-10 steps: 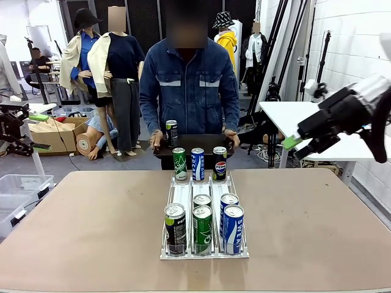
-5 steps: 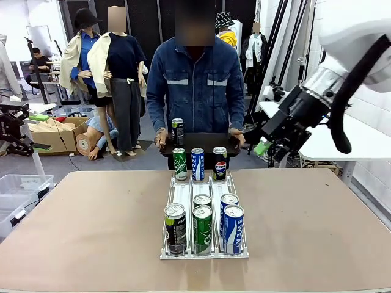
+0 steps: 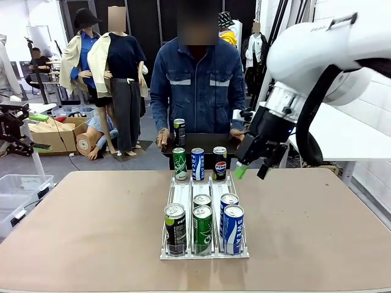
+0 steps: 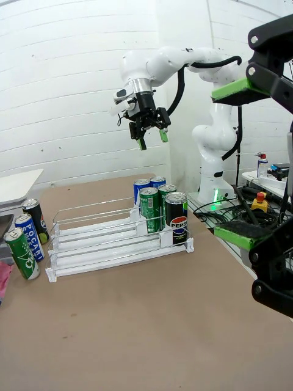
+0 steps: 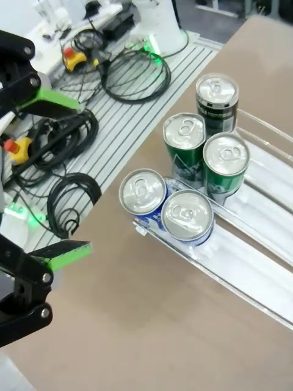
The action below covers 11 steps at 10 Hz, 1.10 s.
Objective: Retrieve and hand over the desired beverage to the person.
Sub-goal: Pick up another can of the same type that the person held from the Automatic Can Dispenser.
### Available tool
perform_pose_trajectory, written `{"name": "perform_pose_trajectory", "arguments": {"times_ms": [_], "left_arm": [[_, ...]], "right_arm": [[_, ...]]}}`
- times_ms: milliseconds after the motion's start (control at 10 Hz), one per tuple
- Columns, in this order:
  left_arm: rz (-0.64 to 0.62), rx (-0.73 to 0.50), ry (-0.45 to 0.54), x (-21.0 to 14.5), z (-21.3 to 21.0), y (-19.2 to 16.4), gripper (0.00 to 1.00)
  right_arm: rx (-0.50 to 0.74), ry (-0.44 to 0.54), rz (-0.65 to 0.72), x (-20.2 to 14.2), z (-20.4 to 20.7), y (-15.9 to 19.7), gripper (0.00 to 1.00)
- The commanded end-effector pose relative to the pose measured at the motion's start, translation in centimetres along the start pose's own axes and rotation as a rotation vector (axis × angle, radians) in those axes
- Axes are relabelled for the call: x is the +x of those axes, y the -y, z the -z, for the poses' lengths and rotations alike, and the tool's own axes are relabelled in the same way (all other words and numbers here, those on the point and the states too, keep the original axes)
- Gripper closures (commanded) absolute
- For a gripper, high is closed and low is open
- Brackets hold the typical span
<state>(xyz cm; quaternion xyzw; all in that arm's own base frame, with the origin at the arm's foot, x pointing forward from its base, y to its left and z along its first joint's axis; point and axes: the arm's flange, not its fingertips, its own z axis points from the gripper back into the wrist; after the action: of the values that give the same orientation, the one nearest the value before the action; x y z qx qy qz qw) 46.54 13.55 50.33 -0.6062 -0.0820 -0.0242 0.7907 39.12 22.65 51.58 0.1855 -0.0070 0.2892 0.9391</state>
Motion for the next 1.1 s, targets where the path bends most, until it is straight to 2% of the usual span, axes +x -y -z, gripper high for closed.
{"name": "perform_pose_trajectory", "arguments": {"times_ms": [0, 200, 500, 1000], "left_arm": [[0.002, 0.005, 0.011, -0.1, 0.0, 0.1, 0.0], [0.002, 0.005, 0.011, -0.1, 0.0, 0.1, 0.0], [0.002, 0.005, 0.011, -0.1, 0.0, 0.1, 0.0], [0.002, 0.005, 0.011, -0.1, 0.0, 0.1, 0.0]], "right_arm": [[-0.098, 0.016, 0.045, 0.4, 2.0, -1.0, 0.0], [-0.176, 0.041, 0.059, 0.4, 4.2, -1.6, 0.0], [-0.247, 0.02, 0.062, 0.9, 6.5, -1.6, 0.0], [-0.28, -0.013, 0.041, 1.8, 8.6, -2.1, 0.0]]}}
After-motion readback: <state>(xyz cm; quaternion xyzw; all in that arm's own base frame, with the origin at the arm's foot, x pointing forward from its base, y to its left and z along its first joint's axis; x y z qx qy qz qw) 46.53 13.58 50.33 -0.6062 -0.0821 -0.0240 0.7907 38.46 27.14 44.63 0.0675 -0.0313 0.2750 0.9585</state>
